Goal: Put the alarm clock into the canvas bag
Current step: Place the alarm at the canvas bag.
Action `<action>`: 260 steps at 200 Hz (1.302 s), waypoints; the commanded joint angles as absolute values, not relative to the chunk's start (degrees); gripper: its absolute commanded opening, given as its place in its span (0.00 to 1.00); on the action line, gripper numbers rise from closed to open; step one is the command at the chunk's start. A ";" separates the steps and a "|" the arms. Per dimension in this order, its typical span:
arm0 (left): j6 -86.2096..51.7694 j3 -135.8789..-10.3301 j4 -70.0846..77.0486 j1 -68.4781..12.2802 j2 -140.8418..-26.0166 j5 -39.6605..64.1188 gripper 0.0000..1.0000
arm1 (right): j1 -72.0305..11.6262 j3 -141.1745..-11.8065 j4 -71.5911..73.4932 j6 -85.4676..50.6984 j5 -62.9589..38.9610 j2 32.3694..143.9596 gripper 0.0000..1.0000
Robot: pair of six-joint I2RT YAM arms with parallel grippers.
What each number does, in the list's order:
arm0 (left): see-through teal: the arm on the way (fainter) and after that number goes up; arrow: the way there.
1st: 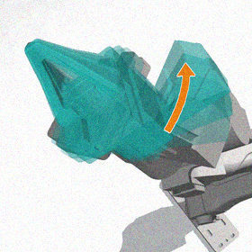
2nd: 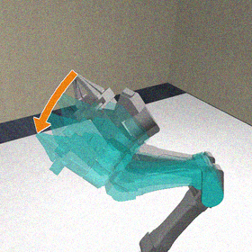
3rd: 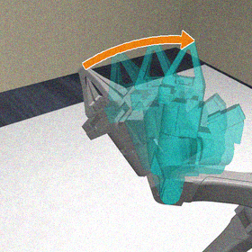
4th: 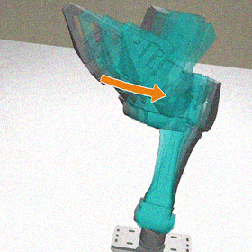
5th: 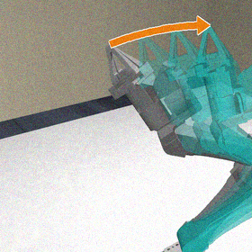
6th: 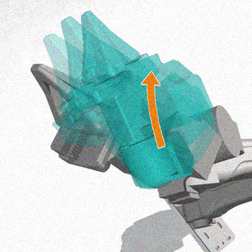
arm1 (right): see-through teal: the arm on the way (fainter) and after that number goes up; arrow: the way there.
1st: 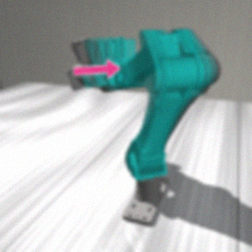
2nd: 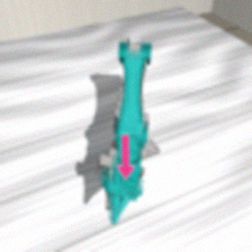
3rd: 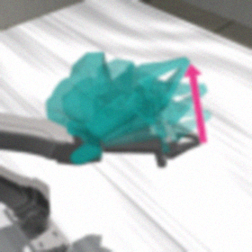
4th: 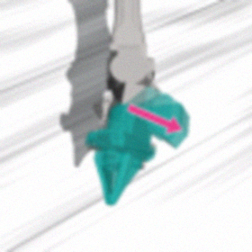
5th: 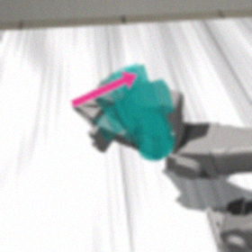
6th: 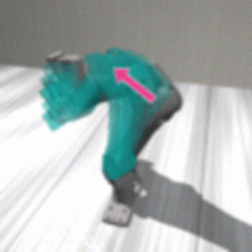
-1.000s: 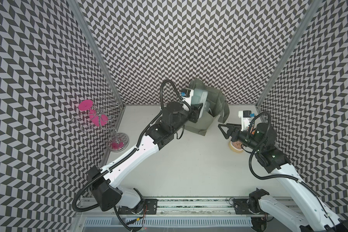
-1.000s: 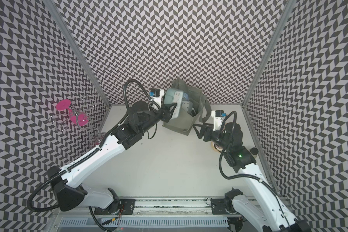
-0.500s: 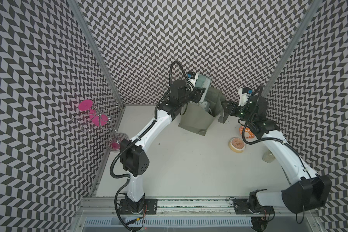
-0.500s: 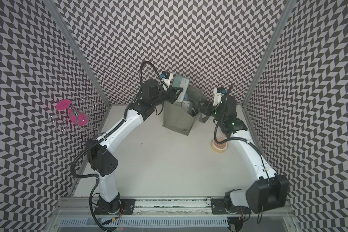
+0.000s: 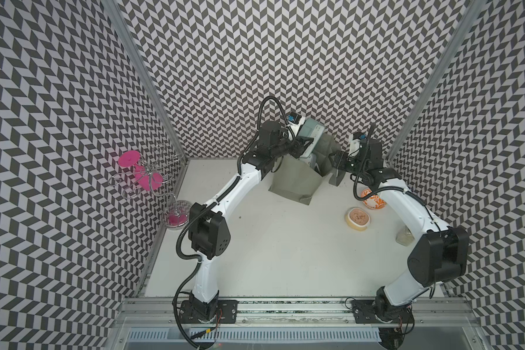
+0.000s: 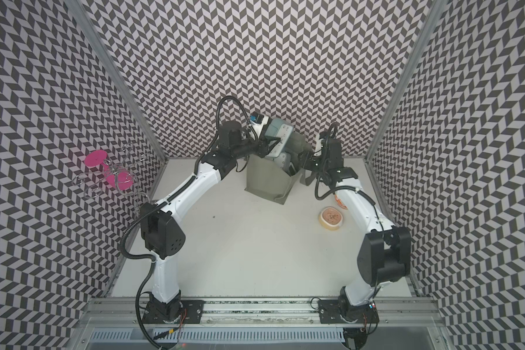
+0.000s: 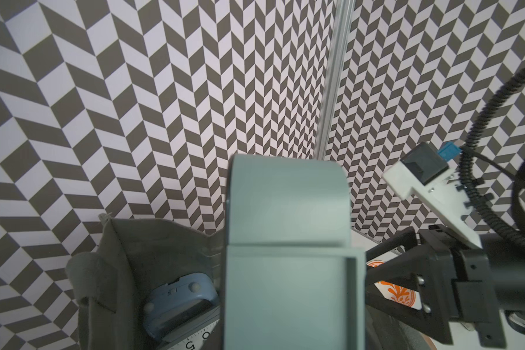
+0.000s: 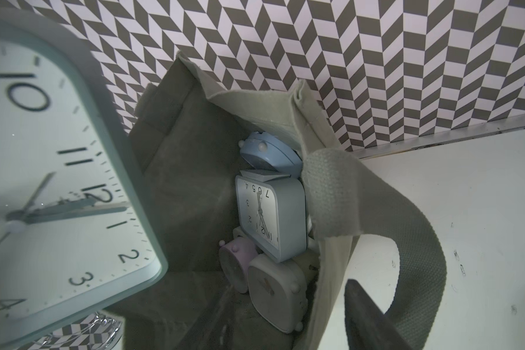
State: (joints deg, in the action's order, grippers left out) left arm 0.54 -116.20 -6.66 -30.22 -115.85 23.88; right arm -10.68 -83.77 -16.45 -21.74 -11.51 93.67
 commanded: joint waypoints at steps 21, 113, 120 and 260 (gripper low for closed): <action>8.12 -119.01 -3.81 -29.67 -117.62 28.32 0.24 | -10.46 -86.81 -15.93 -19.90 -13.06 96.40 0.40; 14.01 -117.60 -4.44 -26.29 -119.07 36.38 0.19 | -11.73 -95.20 -17.53 -17.73 -14.94 96.45 0.00; 14.97 -117.64 -5.07 -26.03 -119.33 37.70 0.19 | -11.86 -95.95 -17.79 -17.58 -14.94 96.78 0.00; 13.34 -138.68 -24.99 -22.85 -139.14 47.86 0.15 | -12.05 -94.98 -15.52 -17.47 -17.75 96.25 0.00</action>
State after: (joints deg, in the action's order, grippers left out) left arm 17.80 -137.93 -22.68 -23.53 -135.83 44.45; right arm -12.03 -94.30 -24.23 -18.17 -15.88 98.65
